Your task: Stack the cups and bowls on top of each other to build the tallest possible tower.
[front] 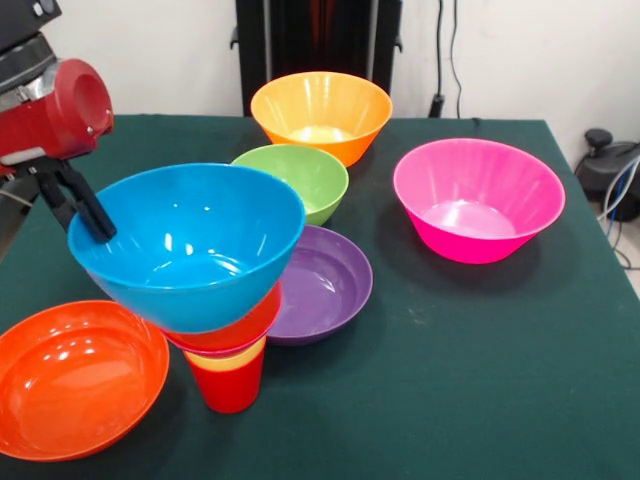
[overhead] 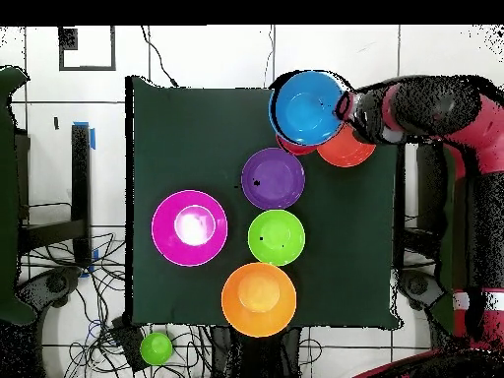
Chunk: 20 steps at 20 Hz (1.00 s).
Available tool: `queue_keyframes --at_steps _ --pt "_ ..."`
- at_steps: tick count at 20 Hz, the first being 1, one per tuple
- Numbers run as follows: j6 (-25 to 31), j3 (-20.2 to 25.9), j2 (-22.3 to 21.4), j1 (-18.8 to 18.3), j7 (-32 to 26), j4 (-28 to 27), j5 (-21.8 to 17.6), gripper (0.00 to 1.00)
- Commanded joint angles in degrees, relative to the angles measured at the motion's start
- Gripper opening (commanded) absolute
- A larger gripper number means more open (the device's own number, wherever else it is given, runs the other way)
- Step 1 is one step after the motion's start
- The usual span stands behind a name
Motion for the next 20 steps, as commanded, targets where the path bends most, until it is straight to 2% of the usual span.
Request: queue_keyframes --at_steps 1,20 --pt "-3.5 0.1 0.6 2.9 -16.2 0.2 -4.9 0.00" --pt "-3.4 -0.1 0.0 3.2 -15.5 0.7 -5.8 0.00"
